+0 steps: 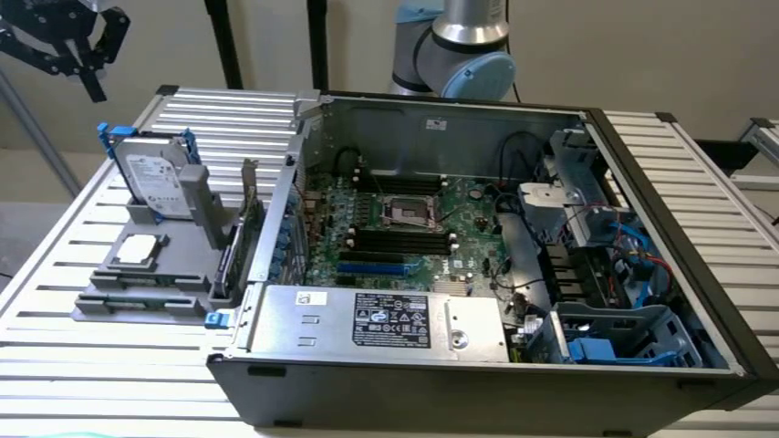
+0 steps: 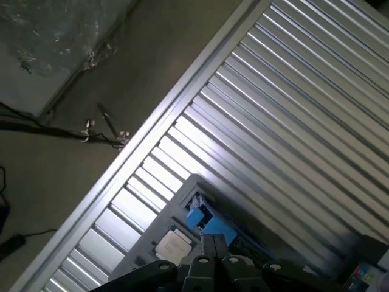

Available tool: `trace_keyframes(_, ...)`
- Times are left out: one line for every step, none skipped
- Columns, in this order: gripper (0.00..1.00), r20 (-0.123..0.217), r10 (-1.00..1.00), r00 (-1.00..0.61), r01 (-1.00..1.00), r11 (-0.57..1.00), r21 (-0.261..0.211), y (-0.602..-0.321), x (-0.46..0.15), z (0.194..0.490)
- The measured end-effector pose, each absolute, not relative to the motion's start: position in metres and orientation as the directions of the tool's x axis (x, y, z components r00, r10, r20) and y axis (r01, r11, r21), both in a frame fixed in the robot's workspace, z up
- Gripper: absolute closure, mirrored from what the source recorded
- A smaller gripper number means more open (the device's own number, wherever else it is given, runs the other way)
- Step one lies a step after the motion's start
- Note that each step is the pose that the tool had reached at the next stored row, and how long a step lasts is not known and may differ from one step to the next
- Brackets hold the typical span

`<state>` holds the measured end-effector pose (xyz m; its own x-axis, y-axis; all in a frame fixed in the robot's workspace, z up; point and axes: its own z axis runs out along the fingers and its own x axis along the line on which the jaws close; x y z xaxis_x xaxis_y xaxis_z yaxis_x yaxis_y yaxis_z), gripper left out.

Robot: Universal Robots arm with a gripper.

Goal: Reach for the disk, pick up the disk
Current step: 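Pick up the disk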

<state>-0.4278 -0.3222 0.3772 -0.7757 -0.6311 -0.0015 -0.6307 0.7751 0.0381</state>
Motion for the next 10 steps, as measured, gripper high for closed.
trace_keyframes(0.89, -0.001, -0.645, -0.764, -0.645, 0.764, 0.038, -0.3222, -0.4278, 0.3772)
trace_keyframes(0.89, -0.002, -0.659, -0.752, -0.658, 0.752, 0.038, -0.3222, -0.4278, 0.3772)
trace_keyframes(0.89, -0.002, -0.672, -0.74, -0.672, 0.74, 0.038, -0.3222, -0.4278, 0.3773)
trace_keyframes(0.89, -0.002, -0.685, -0.728, -0.685, 0.728, 0.038, -0.3222, -0.4278, 0.3772)
trace_keyframes(0.89, -0.002, -0.698, -0.716, -0.697, 0.716, 0.037, -0.3222, -0.4278, 0.3771)
trace_keyframes(0.89, -0.003, -0.711, -0.703, -0.711, 0.703, 0.037, -0.3222, -0.4278, 0.3771)
trace_keyframes(0.89, -0.004, -0.724, -0.69, -0.723, 0.69, 0.036, -0.3222, -0.4278, 0.377)
trace_keyframes(0.89, -0.005, -0.734, -0.679, -0.733, 0.679, 0.034, -0.3222, -0.4277, 0.377)
trace_keyframes(0.89, -0.007, -0.743, -0.67, -0.742, 0.669, 0.033, -0.3222, -0.4278, 0.3769)
trace_keyframes(0.89, -0.009, -0.751, -0.66, -0.751, 0.66, 0.03, -0.3222, -0.4278, 0.3766)
